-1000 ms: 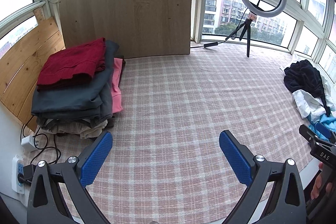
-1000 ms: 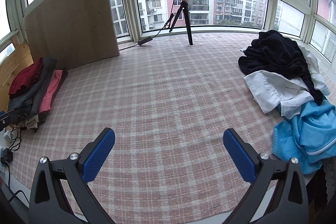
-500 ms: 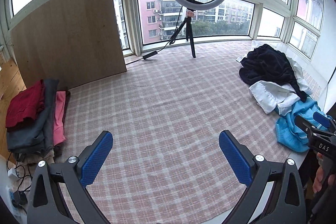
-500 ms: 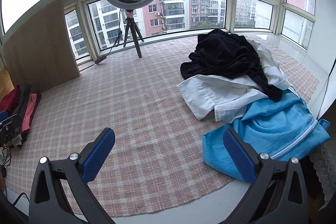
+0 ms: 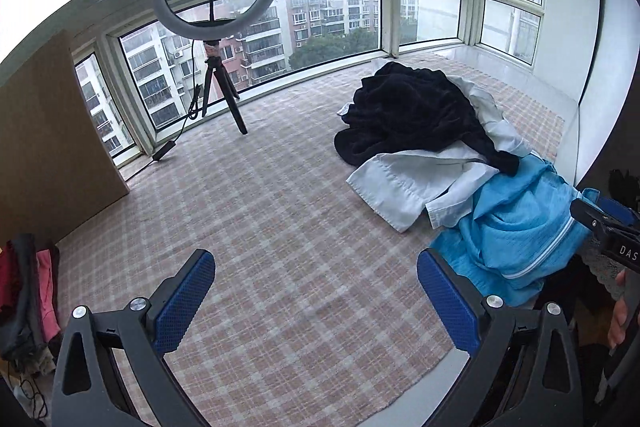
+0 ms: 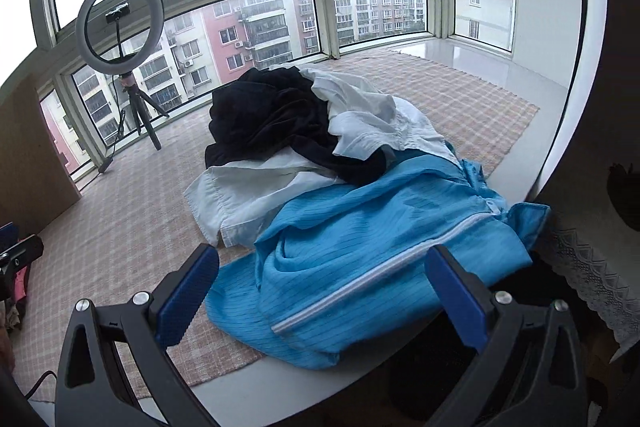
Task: Fold clothes
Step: 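Move both grippers toward the pile of clothes by the window, then grasp the light-blue coat with both grippers and lift it off the pile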
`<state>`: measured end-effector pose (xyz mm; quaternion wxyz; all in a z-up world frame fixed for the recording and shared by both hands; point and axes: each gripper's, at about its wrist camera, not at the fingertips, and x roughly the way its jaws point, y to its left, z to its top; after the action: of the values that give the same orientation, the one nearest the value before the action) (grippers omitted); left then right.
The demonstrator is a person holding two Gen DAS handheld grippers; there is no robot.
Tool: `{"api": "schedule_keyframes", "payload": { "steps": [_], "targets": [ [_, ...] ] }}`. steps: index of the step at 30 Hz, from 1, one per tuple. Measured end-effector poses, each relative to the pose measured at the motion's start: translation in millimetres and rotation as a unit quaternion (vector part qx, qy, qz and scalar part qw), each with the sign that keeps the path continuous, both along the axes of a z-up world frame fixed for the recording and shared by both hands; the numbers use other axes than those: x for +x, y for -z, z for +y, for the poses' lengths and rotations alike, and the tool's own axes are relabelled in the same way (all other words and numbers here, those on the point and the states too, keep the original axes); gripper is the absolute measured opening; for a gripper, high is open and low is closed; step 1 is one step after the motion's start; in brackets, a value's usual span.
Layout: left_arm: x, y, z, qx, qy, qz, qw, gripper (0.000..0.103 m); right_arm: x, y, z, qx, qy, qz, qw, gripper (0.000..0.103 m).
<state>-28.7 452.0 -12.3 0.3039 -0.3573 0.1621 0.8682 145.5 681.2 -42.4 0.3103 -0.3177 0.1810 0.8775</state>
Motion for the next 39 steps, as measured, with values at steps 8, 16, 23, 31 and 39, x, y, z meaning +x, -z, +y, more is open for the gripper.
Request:
{"api": "schedule_keyframes", "payload": {
  "steps": [8, 16, 23, 31, 39],
  "targets": [
    [44, 17, 106, -0.009, 0.093, -0.037, 0.9949, 0.102, 63, 24, 88, -0.031, 0.079, -0.012, 0.996, 0.103],
    [112, 54, 197, -0.059, 0.215, -0.067, 0.9725, 0.102, 82, 56, 160, -0.13, 0.101, 0.031, 0.986, 0.103],
    [130, 99, 250, -0.13, 0.253, -0.041, 0.9578, 0.1, 69, 97, 192, -0.23, 0.099, 0.037, 0.967, 0.103],
    [96, 88, 236, -0.085, 0.256, -0.105, 0.9573, 0.015, 16, 97, 194, -0.258, 0.005, 0.092, 0.962, 0.019],
    [42, -45, 219, 0.029, 0.246, -0.067, 0.9666, 0.005, -40, -73, 172, -0.069, -0.091, 0.199, 0.973, 0.006]
  ]
}}
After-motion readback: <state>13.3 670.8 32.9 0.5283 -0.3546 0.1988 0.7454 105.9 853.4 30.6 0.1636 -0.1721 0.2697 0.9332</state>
